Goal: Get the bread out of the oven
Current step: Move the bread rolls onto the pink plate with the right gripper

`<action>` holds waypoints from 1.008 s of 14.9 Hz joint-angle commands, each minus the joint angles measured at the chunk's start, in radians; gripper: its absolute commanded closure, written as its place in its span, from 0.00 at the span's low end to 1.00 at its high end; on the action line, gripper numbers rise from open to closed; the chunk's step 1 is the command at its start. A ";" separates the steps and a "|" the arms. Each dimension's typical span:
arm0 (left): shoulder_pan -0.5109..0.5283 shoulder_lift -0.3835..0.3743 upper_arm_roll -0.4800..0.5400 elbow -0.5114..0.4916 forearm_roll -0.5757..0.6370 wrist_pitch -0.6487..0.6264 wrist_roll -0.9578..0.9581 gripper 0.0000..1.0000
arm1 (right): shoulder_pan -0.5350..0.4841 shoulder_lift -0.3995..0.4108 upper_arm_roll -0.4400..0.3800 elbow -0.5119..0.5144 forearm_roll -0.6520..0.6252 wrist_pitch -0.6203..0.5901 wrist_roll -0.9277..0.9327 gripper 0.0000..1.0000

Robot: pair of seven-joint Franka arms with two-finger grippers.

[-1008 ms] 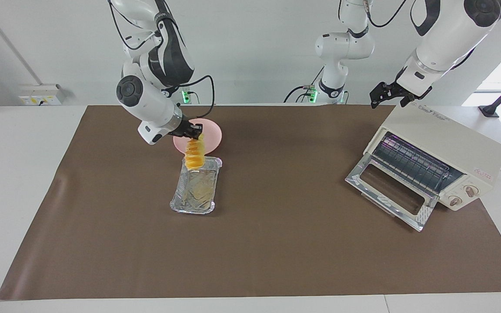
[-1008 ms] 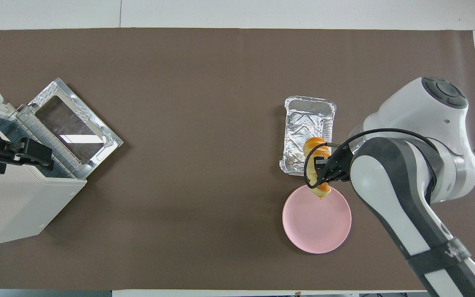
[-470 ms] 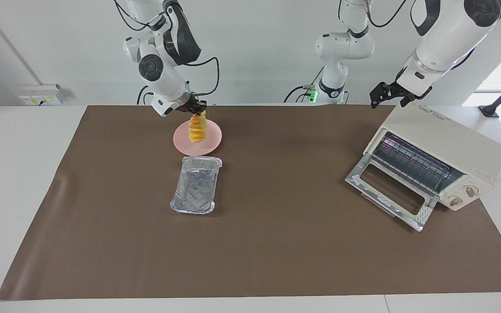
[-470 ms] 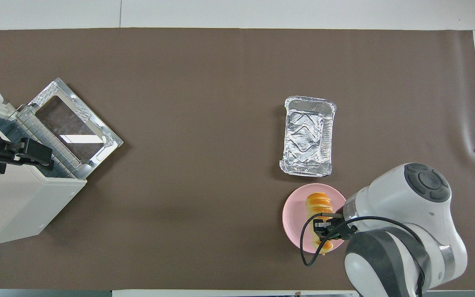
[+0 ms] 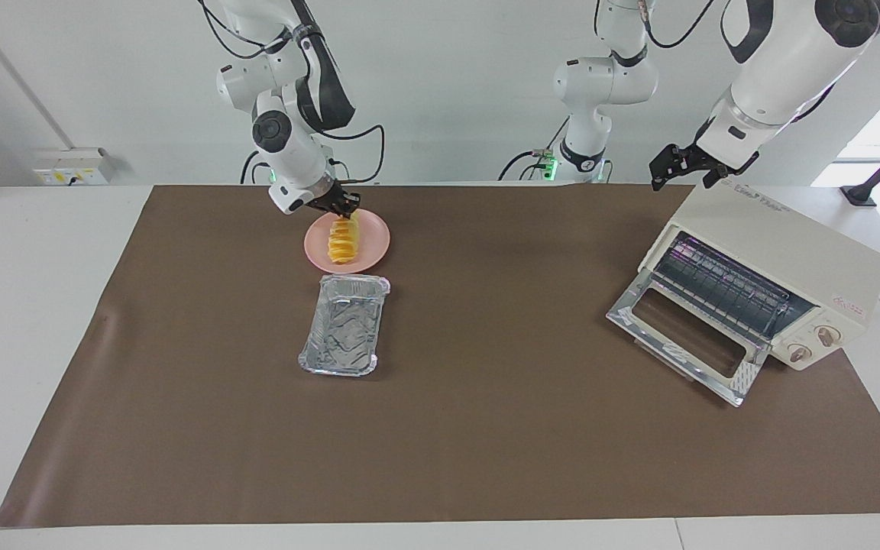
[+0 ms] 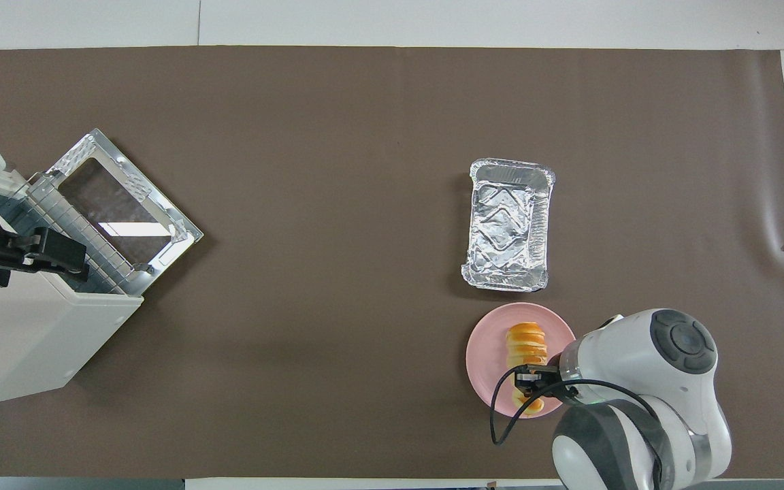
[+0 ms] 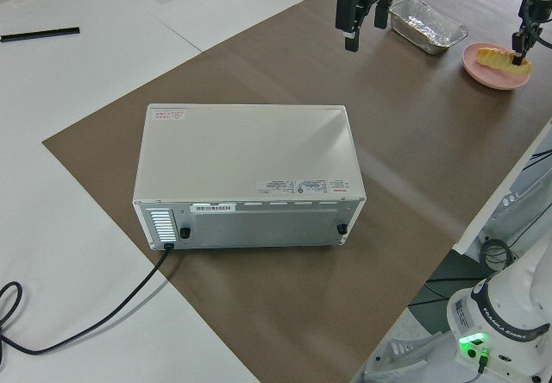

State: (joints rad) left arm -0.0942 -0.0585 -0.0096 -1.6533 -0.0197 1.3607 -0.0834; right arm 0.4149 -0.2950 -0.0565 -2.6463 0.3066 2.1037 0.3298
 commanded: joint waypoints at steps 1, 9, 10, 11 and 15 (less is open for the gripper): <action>0.010 -0.021 -0.006 -0.019 0.017 0.017 0.005 0.00 | 0.012 0.019 0.003 -0.007 -0.017 0.041 0.000 1.00; 0.010 -0.021 -0.006 -0.019 0.017 0.017 0.005 0.00 | -0.021 0.046 -0.002 0.129 -0.017 -0.044 0.005 0.00; 0.010 -0.021 -0.006 -0.019 0.017 0.017 0.005 0.00 | -0.042 0.046 -0.002 0.194 -0.020 -0.107 0.003 0.00; 0.010 -0.021 -0.006 -0.019 0.017 0.017 0.005 0.00 | -0.056 0.042 -0.003 0.247 -0.038 -0.150 0.002 0.00; 0.010 -0.021 -0.006 -0.019 0.017 0.017 0.005 0.00 | -0.096 0.045 -0.002 0.455 -0.159 -0.261 -0.003 0.00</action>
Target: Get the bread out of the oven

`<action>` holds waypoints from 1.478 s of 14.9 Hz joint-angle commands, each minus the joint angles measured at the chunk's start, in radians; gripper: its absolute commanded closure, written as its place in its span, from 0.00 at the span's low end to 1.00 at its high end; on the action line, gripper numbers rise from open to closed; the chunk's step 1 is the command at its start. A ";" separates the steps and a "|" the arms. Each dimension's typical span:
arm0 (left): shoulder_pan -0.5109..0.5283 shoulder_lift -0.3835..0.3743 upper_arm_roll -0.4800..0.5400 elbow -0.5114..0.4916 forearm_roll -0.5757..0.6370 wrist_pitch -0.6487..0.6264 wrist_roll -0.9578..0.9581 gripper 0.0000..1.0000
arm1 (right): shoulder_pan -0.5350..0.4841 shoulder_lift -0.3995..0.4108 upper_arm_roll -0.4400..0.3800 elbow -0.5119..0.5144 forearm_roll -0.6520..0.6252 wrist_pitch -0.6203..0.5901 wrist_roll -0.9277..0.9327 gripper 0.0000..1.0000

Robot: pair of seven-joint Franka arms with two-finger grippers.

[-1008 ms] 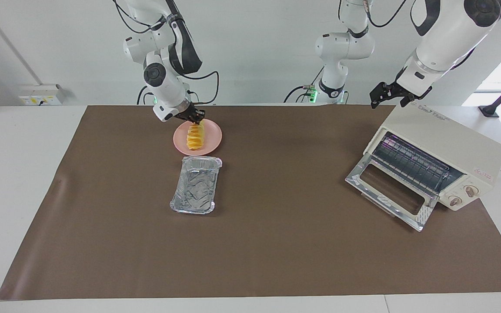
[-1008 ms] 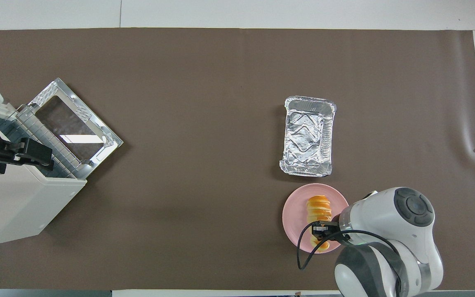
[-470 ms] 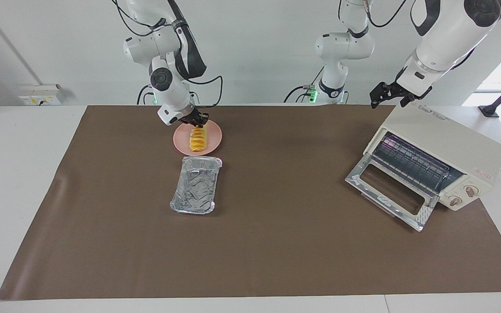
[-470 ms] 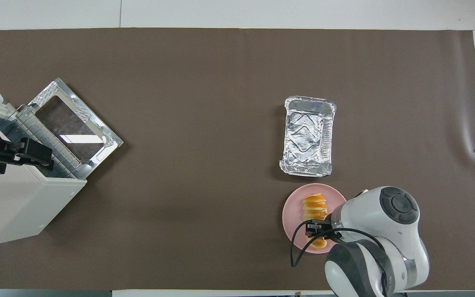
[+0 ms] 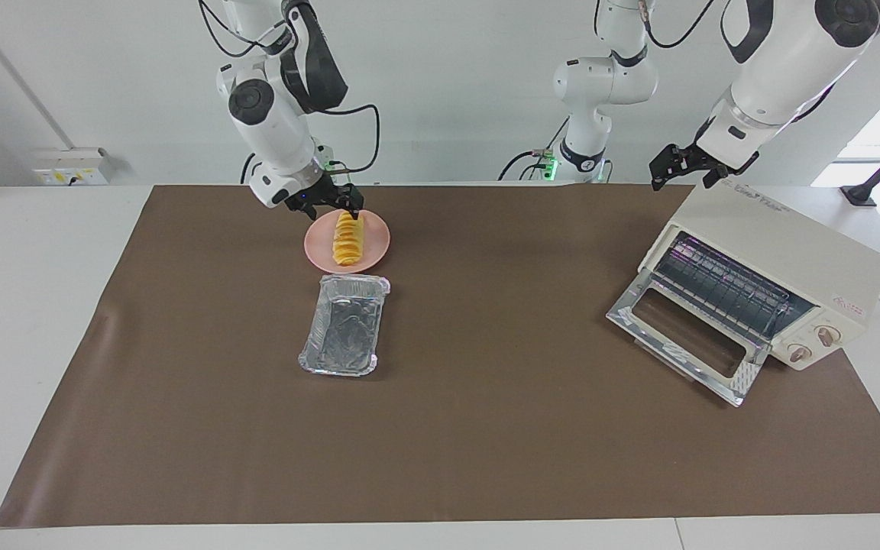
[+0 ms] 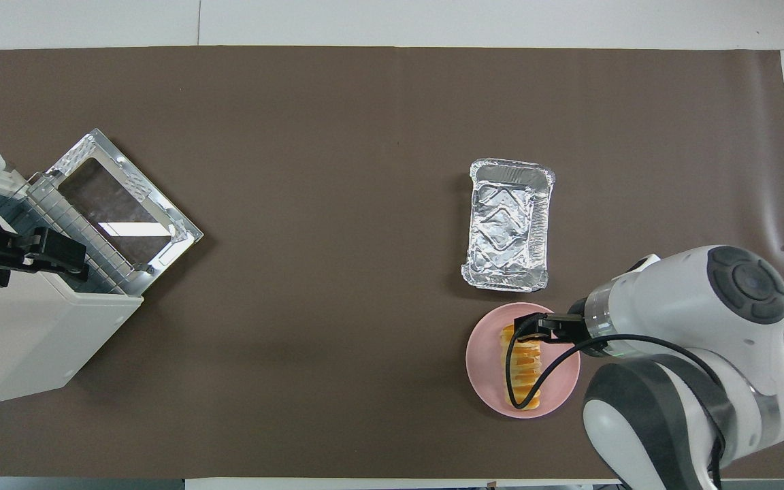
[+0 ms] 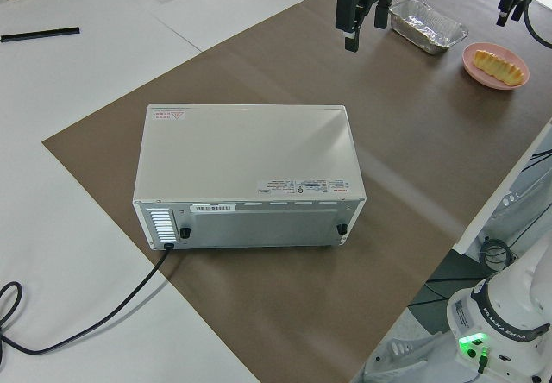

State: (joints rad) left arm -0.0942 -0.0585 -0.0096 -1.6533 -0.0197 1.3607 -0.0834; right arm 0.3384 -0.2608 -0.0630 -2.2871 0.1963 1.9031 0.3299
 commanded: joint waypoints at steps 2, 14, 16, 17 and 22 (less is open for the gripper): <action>0.010 -0.021 -0.006 -0.019 0.017 0.017 0.005 0.00 | -0.035 0.018 0.005 0.196 -0.107 -0.122 -0.028 0.00; 0.010 -0.021 -0.006 -0.019 0.017 0.017 0.005 0.00 | -0.188 0.212 0.000 0.606 -0.222 -0.297 -0.367 0.03; 0.010 -0.021 -0.006 -0.019 0.017 0.017 0.005 0.00 | -0.194 0.221 0.000 0.624 -0.222 -0.321 -0.365 0.03; 0.010 -0.021 -0.006 -0.019 0.017 0.017 0.005 0.00 | -0.202 0.222 -0.001 0.624 -0.227 -0.325 -0.365 0.03; 0.010 -0.021 -0.006 -0.019 0.017 0.017 0.005 0.00 | -0.254 0.221 0.000 0.614 -0.230 -0.309 -0.365 0.00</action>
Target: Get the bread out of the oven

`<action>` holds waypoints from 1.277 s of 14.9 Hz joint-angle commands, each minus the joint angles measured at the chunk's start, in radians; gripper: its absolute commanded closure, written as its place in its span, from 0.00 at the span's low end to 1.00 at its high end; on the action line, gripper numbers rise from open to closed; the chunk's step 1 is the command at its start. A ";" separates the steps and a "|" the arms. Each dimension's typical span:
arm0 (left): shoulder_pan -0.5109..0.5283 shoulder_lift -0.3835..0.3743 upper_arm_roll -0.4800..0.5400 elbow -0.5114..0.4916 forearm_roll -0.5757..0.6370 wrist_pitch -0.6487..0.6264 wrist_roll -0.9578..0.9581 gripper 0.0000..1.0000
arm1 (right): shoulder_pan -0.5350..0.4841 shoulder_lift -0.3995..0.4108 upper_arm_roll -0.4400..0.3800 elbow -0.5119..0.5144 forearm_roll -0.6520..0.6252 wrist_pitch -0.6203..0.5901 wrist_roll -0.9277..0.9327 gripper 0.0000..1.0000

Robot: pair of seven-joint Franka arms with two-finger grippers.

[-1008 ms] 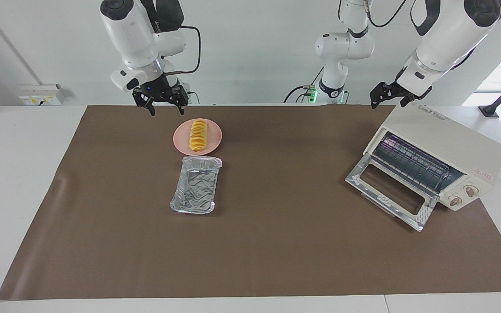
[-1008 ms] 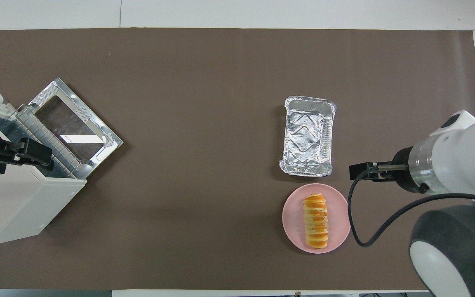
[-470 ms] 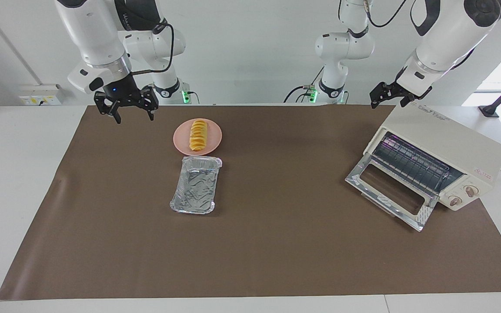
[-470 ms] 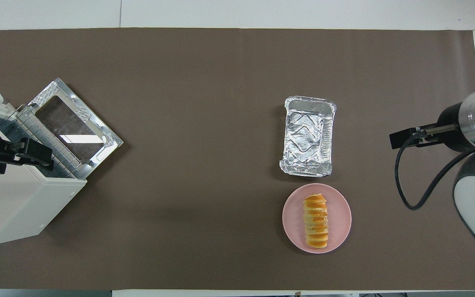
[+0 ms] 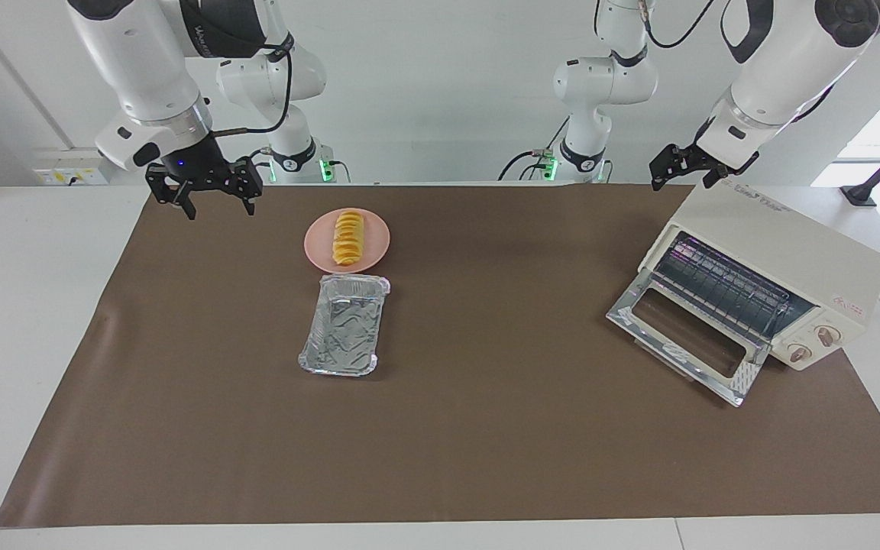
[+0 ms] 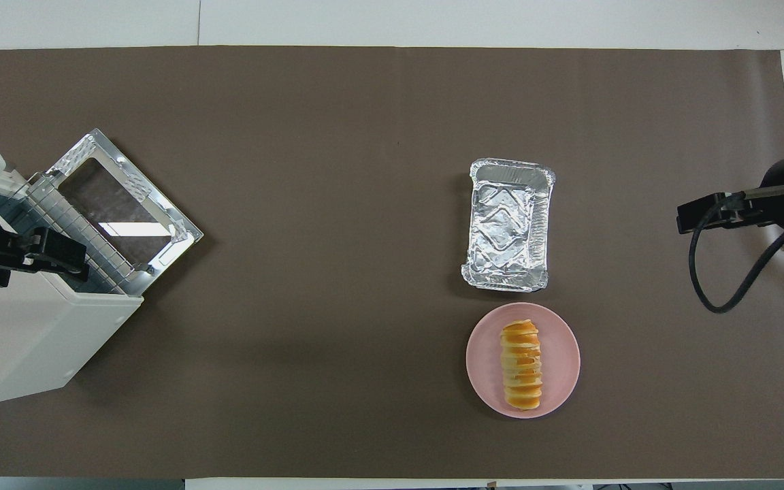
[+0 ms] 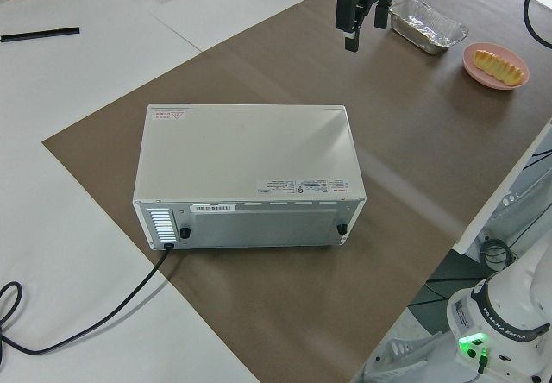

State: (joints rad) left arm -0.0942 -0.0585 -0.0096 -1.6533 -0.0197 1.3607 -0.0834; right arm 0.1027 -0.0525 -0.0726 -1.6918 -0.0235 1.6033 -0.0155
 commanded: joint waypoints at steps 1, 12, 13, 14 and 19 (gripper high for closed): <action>0.010 -0.021 -0.006 -0.019 0.017 0.017 0.005 0.00 | -0.018 0.011 0.010 0.018 -0.010 -0.011 -0.023 0.00; 0.010 -0.021 -0.006 -0.019 0.017 0.017 0.005 0.00 | -0.024 -0.001 0.016 0.018 -0.009 -0.043 -0.026 0.00; 0.010 -0.021 -0.006 -0.019 0.017 0.017 0.005 0.00 | -0.055 -0.001 0.027 0.020 -0.009 -0.048 -0.027 0.00; 0.010 -0.021 -0.006 -0.019 0.017 0.017 0.005 0.00 | -0.098 -0.001 0.075 0.024 -0.007 -0.055 -0.027 0.00; 0.010 -0.021 -0.006 -0.019 0.017 0.017 0.005 0.00 | -0.163 0.002 0.137 0.030 -0.009 -0.079 -0.023 0.00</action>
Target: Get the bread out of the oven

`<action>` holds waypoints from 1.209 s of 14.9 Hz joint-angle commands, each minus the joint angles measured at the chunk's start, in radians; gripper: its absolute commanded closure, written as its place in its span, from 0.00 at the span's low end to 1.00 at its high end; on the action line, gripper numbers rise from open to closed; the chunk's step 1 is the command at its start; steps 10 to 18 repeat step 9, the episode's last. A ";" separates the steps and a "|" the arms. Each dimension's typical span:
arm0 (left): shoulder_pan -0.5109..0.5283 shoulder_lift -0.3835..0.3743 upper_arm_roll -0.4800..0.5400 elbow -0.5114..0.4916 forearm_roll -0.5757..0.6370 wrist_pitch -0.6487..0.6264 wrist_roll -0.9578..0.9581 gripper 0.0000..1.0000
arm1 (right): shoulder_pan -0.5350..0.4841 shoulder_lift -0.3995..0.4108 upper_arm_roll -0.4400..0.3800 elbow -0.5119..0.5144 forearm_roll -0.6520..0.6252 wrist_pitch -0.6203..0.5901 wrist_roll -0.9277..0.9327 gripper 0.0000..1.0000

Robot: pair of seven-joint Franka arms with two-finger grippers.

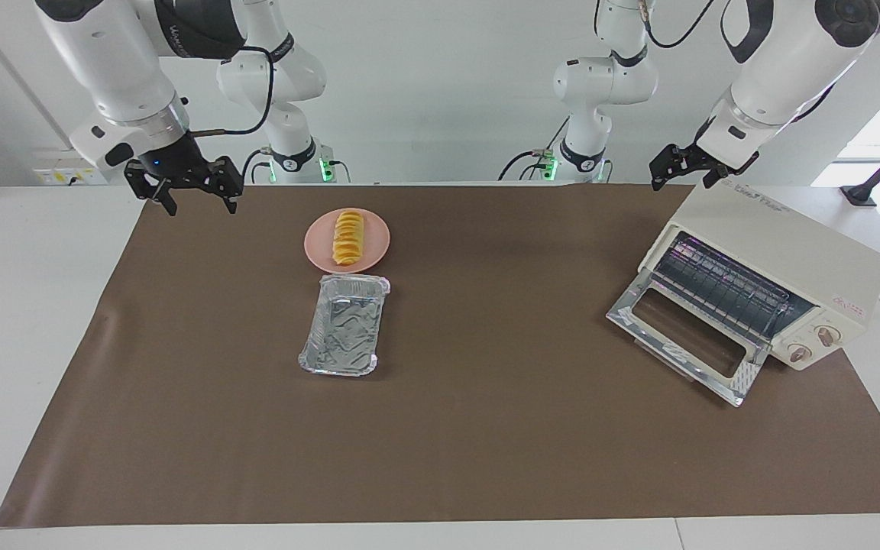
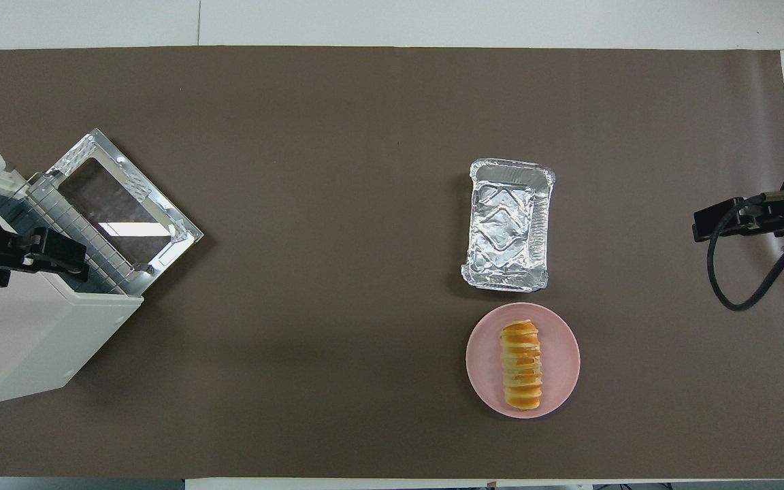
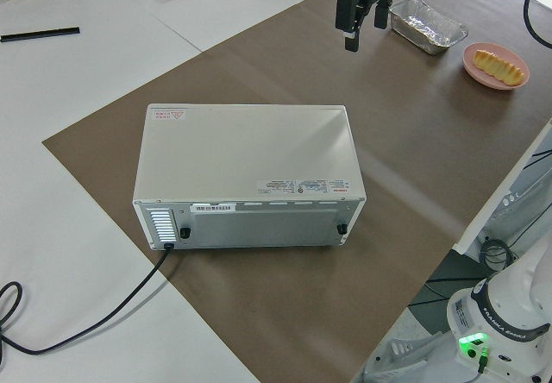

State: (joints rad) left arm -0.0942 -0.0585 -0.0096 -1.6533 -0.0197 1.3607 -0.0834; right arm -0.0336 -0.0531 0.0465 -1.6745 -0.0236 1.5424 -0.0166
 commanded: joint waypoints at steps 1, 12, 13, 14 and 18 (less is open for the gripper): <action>0.010 -0.021 -0.006 -0.019 0.017 0.017 0.005 0.00 | -0.025 0.001 0.018 0.010 -0.009 -0.019 -0.020 0.00; 0.010 -0.021 -0.006 -0.019 0.017 0.017 0.005 0.00 | -0.020 -0.004 0.018 -0.005 -0.010 -0.010 -0.002 0.00; 0.010 -0.021 -0.006 -0.019 0.017 0.017 0.005 0.00 | -0.020 -0.004 0.018 -0.005 -0.010 -0.010 -0.002 0.00; 0.010 -0.021 -0.006 -0.019 0.017 0.017 0.005 0.00 | -0.020 -0.004 0.018 -0.005 -0.010 -0.010 -0.002 0.00; 0.010 -0.021 -0.006 -0.019 0.017 0.017 0.005 0.00 | -0.020 -0.004 0.018 -0.005 -0.010 -0.010 -0.002 0.00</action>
